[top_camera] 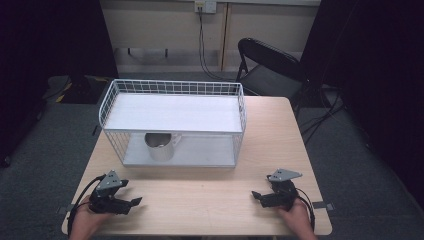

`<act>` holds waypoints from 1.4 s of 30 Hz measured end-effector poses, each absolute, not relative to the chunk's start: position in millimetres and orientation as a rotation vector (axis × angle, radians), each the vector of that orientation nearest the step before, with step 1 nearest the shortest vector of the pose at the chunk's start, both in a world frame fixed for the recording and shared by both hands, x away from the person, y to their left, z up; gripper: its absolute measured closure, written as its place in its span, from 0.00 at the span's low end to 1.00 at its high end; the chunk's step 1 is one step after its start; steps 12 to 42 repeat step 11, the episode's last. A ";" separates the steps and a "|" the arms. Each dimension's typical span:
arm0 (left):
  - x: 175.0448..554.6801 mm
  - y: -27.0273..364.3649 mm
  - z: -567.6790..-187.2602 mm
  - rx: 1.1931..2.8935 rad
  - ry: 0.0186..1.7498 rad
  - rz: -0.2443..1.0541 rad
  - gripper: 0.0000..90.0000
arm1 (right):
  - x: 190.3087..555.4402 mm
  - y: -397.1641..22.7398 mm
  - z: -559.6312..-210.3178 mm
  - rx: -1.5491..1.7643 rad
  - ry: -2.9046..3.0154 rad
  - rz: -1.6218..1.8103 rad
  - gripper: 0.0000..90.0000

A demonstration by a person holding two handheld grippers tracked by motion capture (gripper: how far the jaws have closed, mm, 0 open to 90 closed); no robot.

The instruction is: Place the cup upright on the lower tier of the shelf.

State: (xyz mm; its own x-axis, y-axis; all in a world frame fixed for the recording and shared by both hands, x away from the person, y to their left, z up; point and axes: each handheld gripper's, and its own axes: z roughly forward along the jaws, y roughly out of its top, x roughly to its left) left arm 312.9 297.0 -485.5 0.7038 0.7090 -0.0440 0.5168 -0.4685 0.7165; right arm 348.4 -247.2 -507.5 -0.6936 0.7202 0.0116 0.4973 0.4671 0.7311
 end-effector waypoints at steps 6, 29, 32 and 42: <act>312.8 300.3 -491.1 2.195 0.958 0.351 0.17 | 348.4 -247.2 -507.5 1.036 2.420 1.059 0.14; 312.0 299.6 -494.4 2.215 0.957 0.338 0.17 | 348.4 -247.3 -507.5 1.036 2.420 1.059 0.14; 312.0 299.6 -494.4 2.215 0.957 0.338 0.17 | 348.4 -247.3 -507.5 1.036 2.420 1.059 0.14; 312.0 299.6 -494.4 2.215 0.957 0.338 0.17 | 348.4 -247.3 -507.5 1.036 2.420 1.059 0.14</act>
